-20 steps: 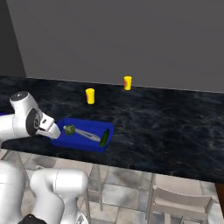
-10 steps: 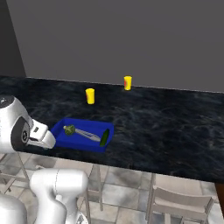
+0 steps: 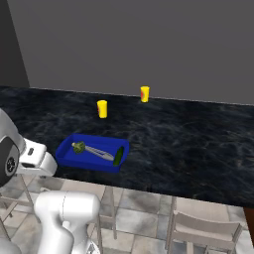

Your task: Gather the cucumber and broccoli from the fridge and place them on a tray on the dining counter. Then gather the chicken drumstick and fish from the fridge and place them on the other tray.

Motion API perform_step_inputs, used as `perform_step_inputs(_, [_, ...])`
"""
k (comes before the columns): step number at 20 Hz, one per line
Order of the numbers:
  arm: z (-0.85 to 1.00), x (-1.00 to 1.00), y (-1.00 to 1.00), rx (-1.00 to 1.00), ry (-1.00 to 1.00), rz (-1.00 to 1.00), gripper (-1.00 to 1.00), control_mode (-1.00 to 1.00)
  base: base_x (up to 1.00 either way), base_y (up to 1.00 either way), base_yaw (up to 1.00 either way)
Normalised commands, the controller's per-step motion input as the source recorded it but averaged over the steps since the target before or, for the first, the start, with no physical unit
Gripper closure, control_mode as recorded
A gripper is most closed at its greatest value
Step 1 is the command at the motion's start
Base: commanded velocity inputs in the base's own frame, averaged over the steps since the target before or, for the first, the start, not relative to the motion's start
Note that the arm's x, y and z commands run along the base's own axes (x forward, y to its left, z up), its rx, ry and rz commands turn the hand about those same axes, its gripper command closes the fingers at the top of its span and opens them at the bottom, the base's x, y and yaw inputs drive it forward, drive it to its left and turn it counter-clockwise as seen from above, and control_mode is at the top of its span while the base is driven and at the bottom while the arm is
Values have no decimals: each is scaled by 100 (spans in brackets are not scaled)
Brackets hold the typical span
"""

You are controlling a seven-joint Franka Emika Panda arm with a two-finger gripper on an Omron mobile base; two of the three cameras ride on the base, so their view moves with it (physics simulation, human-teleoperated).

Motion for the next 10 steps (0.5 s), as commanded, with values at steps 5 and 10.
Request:
perform_step_inputs(5, [-1,0,-2,0,0,1,-100,-100,0,0,0])
perform_step_inputs(10, [-6,0,0,0,0,0,-100,-100,0,0,0])
